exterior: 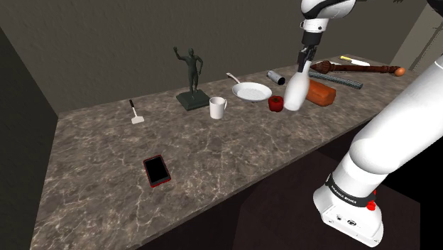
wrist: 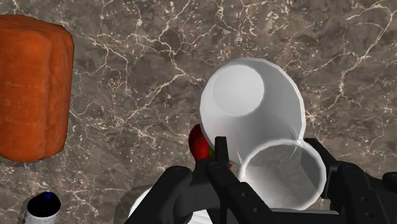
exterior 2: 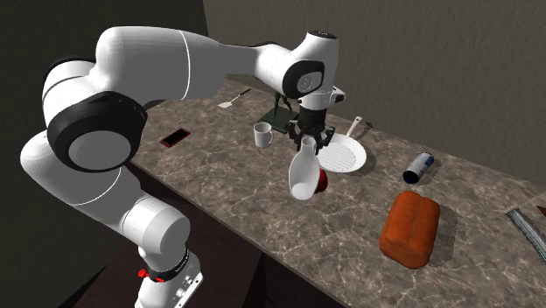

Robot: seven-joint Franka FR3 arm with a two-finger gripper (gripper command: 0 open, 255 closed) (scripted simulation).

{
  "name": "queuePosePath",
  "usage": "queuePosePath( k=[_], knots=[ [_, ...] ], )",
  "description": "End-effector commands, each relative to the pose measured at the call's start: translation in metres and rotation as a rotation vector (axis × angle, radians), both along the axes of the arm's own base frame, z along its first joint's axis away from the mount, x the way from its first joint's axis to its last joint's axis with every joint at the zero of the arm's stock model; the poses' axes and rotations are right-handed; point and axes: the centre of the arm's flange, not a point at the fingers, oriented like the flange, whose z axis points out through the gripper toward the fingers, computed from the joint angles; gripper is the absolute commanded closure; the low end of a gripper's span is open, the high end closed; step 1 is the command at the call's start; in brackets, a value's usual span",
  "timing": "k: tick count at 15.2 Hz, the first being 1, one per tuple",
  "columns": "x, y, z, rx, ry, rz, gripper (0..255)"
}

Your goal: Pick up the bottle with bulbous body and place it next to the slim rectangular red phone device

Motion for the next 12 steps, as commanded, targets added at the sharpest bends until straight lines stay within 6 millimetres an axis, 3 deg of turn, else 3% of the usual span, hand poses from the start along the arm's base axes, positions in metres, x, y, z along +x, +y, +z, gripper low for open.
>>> queuePosePath(
  k=[1,12],
  knots=[
    [0.000,-0.001,0.011,0.000,0.000,0.000,255],
    [0.000,-0.001,0.069,0.000,0.000,0.000,255]
  ],
)
